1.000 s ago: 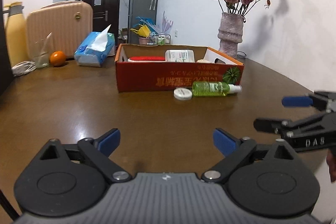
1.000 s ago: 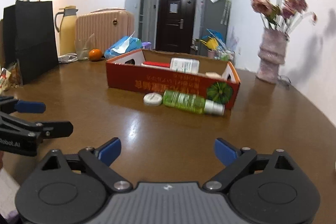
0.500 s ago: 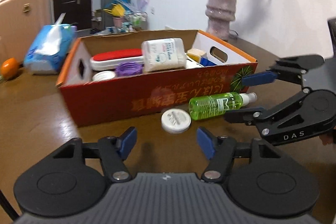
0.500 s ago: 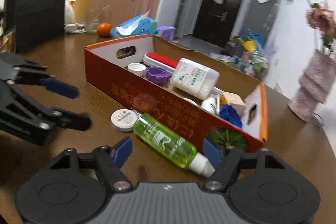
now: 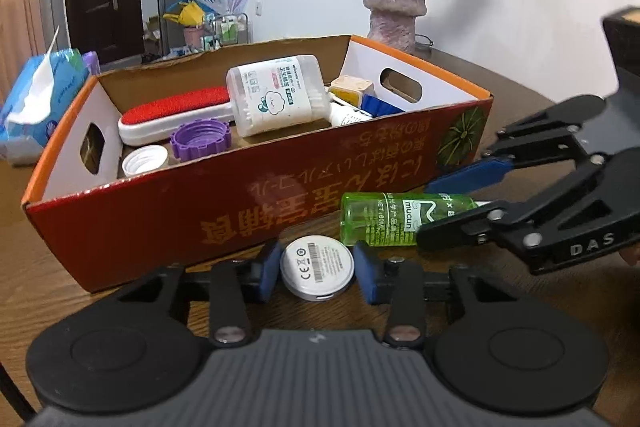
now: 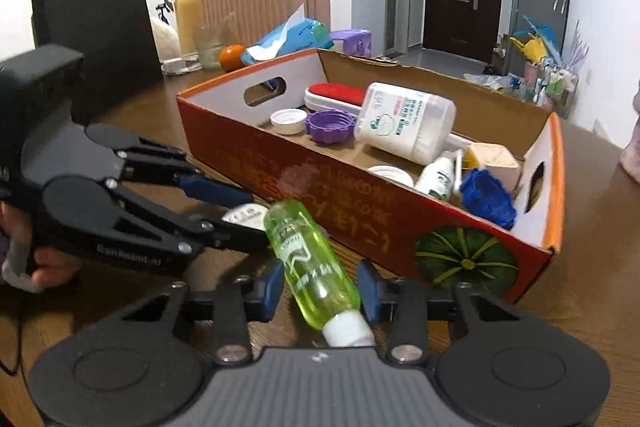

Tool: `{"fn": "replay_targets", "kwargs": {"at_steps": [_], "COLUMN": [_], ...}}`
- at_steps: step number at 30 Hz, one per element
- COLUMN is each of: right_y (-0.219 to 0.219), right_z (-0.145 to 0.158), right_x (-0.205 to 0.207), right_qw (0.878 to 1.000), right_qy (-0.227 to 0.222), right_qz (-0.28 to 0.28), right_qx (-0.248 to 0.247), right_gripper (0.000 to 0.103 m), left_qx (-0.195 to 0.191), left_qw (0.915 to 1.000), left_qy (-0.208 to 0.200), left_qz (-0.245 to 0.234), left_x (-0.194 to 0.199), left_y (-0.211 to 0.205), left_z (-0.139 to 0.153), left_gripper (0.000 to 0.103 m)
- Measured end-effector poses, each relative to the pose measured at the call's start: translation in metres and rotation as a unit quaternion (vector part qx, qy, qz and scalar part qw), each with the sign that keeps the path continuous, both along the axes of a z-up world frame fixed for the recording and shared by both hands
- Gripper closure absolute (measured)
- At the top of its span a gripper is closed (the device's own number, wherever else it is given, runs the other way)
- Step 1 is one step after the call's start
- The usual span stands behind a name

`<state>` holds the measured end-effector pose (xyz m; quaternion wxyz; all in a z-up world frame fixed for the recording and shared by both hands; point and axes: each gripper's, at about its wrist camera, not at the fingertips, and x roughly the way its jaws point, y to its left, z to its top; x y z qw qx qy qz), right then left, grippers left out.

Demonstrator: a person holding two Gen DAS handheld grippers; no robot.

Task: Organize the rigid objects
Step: 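Grasp the white cap with the left gripper while the right grasps the green spray bottle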

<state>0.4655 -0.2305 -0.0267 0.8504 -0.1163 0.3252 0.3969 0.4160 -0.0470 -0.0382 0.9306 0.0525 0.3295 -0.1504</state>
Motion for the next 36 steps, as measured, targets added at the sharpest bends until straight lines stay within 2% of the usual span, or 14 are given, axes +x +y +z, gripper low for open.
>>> {"fn": "replay_targets", "kwargs": {"at_steps": [3, 6, 7, 11, 14, 16, 19, 21, 27, 32, 36], "right_y": [0.013, 0.02, 0.021, 0.016, 0.007, 0.002, -0.003, -0.004, 0.006, 0.01, 0.014], "right_z": [-0.008, -0.007, -0.007, -0.007, -0.008, -0.008, -0.006, -0.005, -0.002, 0.013, 0.022], "right_x": [-0.002, -0.014, -0.019, -0.047, -0.078, -0.1, -0.135, -0.155, -0.203, -0.233, -0.242], "right_qw": [1.0, 1.0, 1.0, 0.999, 0.998, 0.996, 0.993, 0.992, 0.993, 0.992, 0.992], "right_qy": [0.0, -0.008, -0.007, -0.011, -0.006, 0.004, 0.011, 0.011, -0.001, -0.019, -0.031], "right_qz": [0.004, 0.001, -0.006, -0.038, -0.064, -0.086, -0.109, -0.112, -0.115, -0.112, -0.112], "right_qx": [-0.015, -0.016, -0.017, -0.017, -0.004, 0.016, 0.043, 0.048, 0.037, 0.048, 0.044], "right_gripper": [0.063, 0.072, 0.073, 0.073, 0.073, 0.073, 0.073, 0.073, 0.073, 0.073, 0.073], "left_qx": [0.025, 0.02, 0.018, -0.007, -0.007, -0.032, -0.034, -0.023, -0.035, -0.047, -0.058], "left_qw": [0.9995, 0.9991, 0.9986, 0.9962, 0.991, 0.9891, 0.9896, 0.9883, 0.9844, 0.9815, 0.9798], "left_qy": [-0.018, -0.037, -0.044, -0.057, -0.072, -0.06, -0.05, -0.061, -0.096, -0.105, -0.111], "left_qz": [-0.001, 0.01, 0.02, 0.066, 0.113, 0.131, 0.131, 0.138, 0.144, 0.153, 0.155], "left_x": [-0.01, -0.024, -0.032, -0.066, -0.101, -0.121, -0.147, -0.165, -0.217, -0.247, -0.258], "left_y": [-0.005, -0.001, 0.002, 0.012, 0.017, 0.025, 0.032, 0.035, 0.046, 0.053, 0.057], "left_z": [0.003, 0.011, 0.014, 0.024, 0.026, 0.027, 0.029, 0.034, 0.053, 0.06, 0.064], "left_gripper": [0.063, 0.063, 0.063, 0.063, 0.063, 0.063, 0.063, 0.063, 0.063, 0.063, 0.063]}}
